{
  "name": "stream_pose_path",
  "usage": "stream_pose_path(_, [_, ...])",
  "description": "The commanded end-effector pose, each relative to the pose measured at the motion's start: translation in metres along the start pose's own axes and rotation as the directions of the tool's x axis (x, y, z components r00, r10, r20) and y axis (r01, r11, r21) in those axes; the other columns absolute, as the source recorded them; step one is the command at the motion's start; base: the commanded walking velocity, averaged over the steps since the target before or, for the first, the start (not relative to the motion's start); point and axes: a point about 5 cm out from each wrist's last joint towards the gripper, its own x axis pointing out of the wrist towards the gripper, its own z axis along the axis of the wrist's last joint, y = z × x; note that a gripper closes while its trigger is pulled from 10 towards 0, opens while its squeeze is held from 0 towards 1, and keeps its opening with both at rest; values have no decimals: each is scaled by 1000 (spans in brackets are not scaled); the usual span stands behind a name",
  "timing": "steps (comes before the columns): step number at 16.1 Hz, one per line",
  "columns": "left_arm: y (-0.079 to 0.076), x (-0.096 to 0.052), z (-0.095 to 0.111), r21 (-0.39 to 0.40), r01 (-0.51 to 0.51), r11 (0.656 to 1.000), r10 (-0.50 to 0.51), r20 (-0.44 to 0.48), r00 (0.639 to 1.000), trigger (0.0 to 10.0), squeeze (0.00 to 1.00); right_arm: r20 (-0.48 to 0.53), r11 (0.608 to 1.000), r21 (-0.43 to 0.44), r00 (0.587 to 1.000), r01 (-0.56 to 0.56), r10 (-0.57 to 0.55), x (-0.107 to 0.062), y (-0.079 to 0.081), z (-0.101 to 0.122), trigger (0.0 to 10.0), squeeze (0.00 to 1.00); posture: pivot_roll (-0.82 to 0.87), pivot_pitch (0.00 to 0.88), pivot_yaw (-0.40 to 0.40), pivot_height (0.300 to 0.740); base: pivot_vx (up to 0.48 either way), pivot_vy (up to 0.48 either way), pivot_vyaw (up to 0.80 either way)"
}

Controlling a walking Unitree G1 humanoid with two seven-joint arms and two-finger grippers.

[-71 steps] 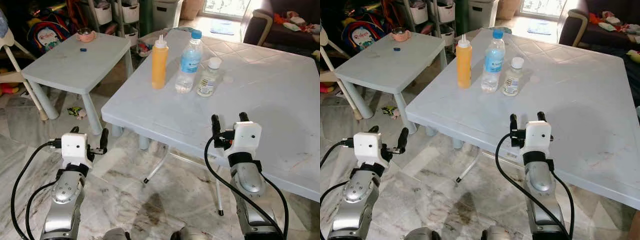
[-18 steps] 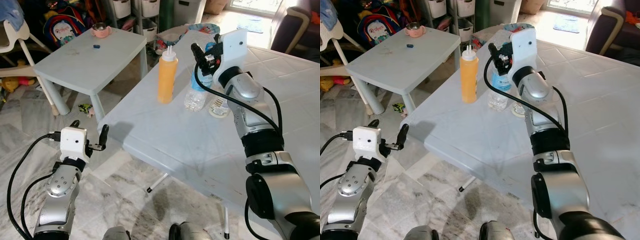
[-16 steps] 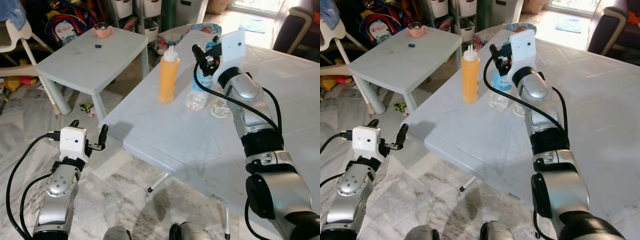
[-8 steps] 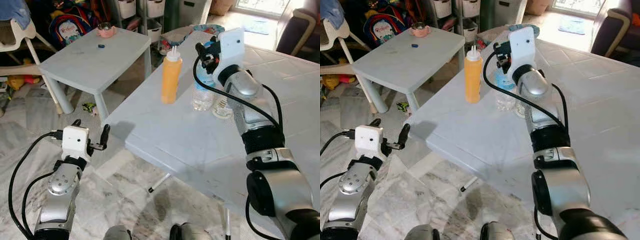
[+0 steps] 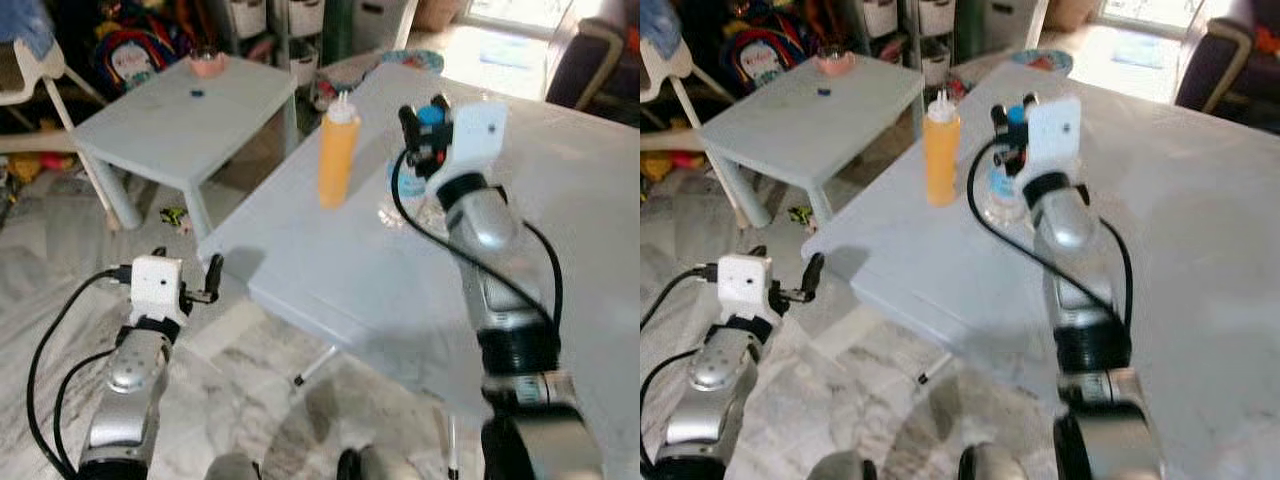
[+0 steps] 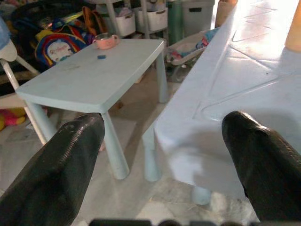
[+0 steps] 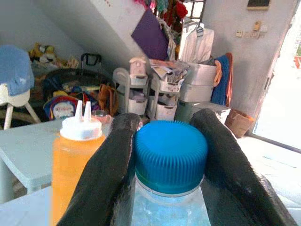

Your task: Restocking fridge

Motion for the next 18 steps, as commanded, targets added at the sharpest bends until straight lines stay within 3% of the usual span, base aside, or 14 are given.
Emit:
stream_pose_path(1, [2, 0, 0, 5, -8, 1000, 8, -8, 1000, 10000, 0, 2, 999, 28, 1000, -19, 19, -7, 9, -1, 3647, 0, 45, 6, 2, 740, 0, 0, 0])
stream_pose_path(2, [4, 2, 1, 6, -20, 1000, 20, -4, 1000, 10000, 0, 26, 999, 48, 1000, -6, 5, -13, 10, 1, 9882, 0, 44, 3, -2, 740, 0, 0, 0])
stream_pose_path(6, [6, 4, 1, 11, -41, 999, 41, -3, 999, 10000, 0, 59, 990, 142, 998, 17, -26, -30, 13, 2, 10000, 0, 29, 0, -4, 740, 0, 0, 0])
stream_pose_path(11, [-3, 4, -2, -1, -28, 1000, 28, -11, 1000, 10000, 0, 31, 985, 162, 997, 61, -67, -34, 9, 3, 10000, 0, 12, 0, -7, 740, -212, 0, 0])
stream_pose_path(13, [-3, 6, -1, -4, -30, 1000, 30, -8, 1000, 10000, 0, -7, 988, 102, 993, 118, -118, -36, 5, -2, 10000, 0, 6, 2, -8, 740, -279, 0, 0])
stream_pose_path(16, [-2, 4, -3, -6, -34, 999, 34, -12, 999, 10000, 0, -27, 986, 106, 991, 131, -129, -40, 4, -8, 10000, 0, 3, 9, -8, 740, -296, 0, 0])
stream_pose_path(18, [-3, 4, -4, -6, -32, 999, 32, -16, 999, 10000, 0, -46, 982, 64, 983, 178, -176, -42, -2, -13, 10000, 0, 6, 10, -7, 740, -354, 0, 0])
